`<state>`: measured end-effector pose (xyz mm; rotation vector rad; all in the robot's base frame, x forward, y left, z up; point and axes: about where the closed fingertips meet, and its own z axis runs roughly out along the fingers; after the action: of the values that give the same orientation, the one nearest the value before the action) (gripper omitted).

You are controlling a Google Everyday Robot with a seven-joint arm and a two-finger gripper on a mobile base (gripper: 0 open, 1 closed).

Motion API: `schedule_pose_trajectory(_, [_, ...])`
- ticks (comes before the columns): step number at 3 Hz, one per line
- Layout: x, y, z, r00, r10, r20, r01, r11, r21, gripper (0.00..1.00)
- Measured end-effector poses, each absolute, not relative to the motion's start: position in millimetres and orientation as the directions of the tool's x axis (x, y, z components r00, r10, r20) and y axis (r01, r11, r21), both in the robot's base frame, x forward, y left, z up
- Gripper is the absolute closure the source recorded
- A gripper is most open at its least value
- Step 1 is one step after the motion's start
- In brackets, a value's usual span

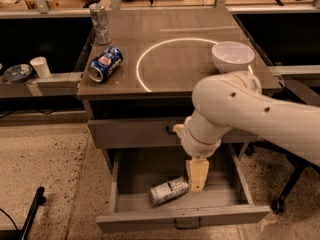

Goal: Pick blue plastic bottle from middle drawer and place on counter

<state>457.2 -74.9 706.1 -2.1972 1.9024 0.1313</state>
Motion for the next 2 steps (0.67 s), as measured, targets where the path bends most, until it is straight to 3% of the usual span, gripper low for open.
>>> schedule_pose_trajectory(1, [454.6,-75.4,679.6,0.284,-0.925,-0.252,-0.953,-0.244,-0.178,0.0])
schedule_pose_trajectory(2, [459.2,-81.5,678.4,0.388,-0.905,-0.175,-0.915,-0.356,-0.19,0.0])
